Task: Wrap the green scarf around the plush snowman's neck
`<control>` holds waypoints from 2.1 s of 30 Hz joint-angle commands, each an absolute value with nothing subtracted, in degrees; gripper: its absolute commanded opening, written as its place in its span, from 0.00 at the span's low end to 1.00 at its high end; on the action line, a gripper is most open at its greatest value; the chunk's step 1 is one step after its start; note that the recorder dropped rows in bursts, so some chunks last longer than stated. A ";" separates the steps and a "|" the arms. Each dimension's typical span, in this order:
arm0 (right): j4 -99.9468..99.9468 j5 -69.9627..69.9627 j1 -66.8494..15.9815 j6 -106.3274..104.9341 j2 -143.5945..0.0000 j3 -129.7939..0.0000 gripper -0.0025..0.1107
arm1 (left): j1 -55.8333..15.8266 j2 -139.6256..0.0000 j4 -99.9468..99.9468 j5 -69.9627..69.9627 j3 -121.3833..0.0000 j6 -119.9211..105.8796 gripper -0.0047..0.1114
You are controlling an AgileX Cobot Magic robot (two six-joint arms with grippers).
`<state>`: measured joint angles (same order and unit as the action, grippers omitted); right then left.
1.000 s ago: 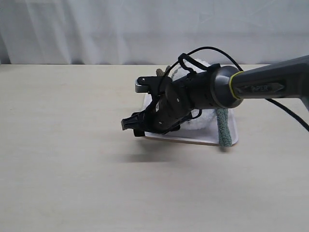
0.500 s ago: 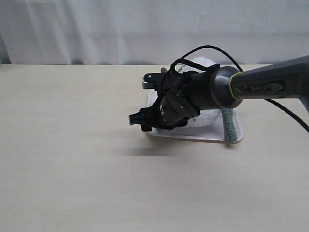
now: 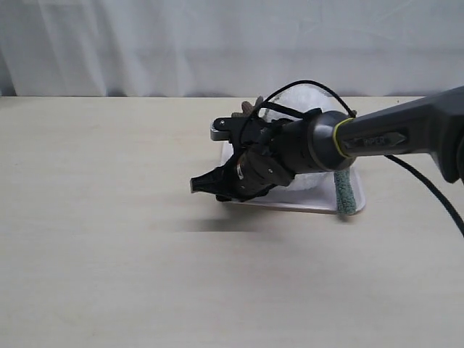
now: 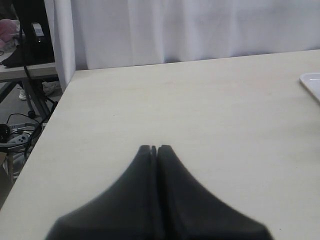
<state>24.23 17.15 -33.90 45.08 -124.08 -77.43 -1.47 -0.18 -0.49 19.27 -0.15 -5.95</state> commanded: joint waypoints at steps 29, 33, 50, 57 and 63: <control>30.47 58.69 -33.45 15.59 -116.06 -77.29 0.06 | -1.39 0.00 -0.61 18.60 0.00 -5.97 0.04; 33.04 62.18 -33.45 15.80 -116.06 -77.29 0.06 | -1.39 0.00 -0.61 18.49 0.00 -5.97 0.04; 35.55 58.73 -33.45 15.80 -116.53 -73.74 0.06 | -1.39 0.00 -0.61 18.49 0.00 -5.97 0.04; 37.05 59.26 -33.45 15.80 -117.22 -73.74 0.09 | -1.39 0.00 -0.61 18.61 0.00 -5.97 0.04; 36.40 62.25 -33.45 15.67 -116.97 -73.96 0.32 | -1.39 0.00 -0.61 18.61 0.00 -5.97 0.04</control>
<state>36.45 59.79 -33.87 15.91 -117.25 -74.05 -1.47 -0.18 -0.49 19.19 -0.15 -5.95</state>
